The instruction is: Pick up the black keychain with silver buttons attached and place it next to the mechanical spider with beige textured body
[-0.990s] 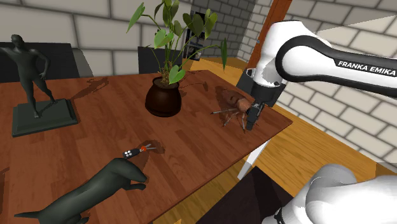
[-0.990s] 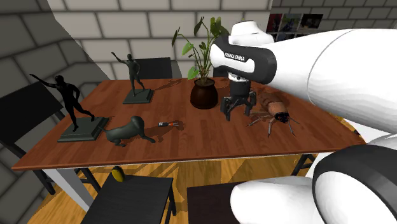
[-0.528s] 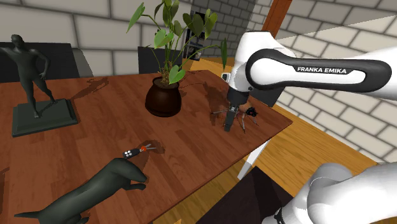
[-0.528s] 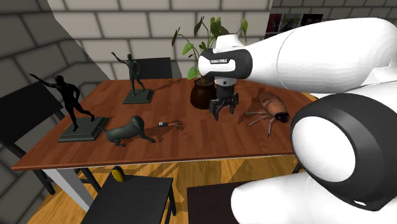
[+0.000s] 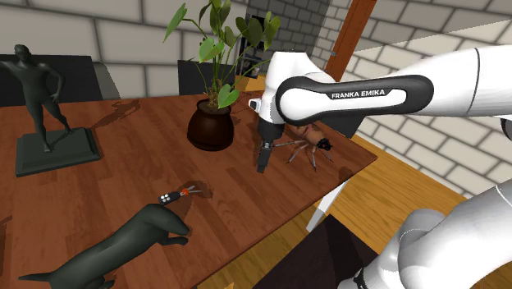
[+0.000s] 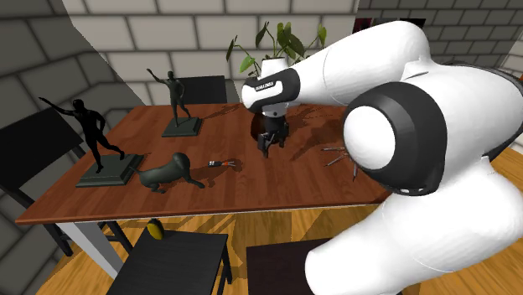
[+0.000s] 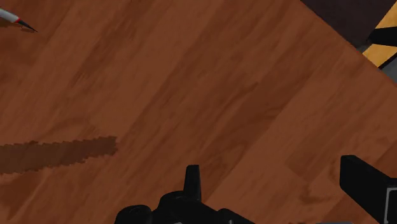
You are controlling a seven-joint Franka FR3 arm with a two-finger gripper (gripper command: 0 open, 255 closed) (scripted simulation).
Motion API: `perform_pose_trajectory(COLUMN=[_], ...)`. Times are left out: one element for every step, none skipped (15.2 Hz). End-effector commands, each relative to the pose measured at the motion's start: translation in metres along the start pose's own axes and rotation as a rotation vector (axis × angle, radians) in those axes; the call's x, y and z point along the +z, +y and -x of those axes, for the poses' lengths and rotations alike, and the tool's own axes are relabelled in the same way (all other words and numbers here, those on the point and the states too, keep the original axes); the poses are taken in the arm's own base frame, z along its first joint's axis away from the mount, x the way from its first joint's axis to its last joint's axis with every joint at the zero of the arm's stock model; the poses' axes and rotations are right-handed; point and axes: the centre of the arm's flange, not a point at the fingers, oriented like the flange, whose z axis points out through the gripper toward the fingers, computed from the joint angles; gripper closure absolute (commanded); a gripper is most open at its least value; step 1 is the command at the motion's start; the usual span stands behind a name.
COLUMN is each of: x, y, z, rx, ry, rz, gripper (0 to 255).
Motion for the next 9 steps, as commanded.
perform_pose_trajectory(x=[0.009,0.014,0.018,0.022,0.027,0.031,0.035,0.039,0.043], y=[-0.004,-0.007,-0.009,-0.012,-0.016,-0.019,-0.023,-0.028,-0.032], z=[-0.024,-0.035,-0.047,-0.058,-0.069,-0.08,-0.091,-0.102,-0.113], rx=[-0.059,-0.087,-0.116,-0.144,-0.172,-0.201,-0.229,-0.258,-0.286], ry=[0.013,0.019,0.024,0.03,0.036,0.041,0.047,0.053,0.058], rz=[0.003,0.004,0.005,0.007,0.008,0.009,0.011,0.012,0.013], gripper=[0,0,0,0,0,0,0,0,0])
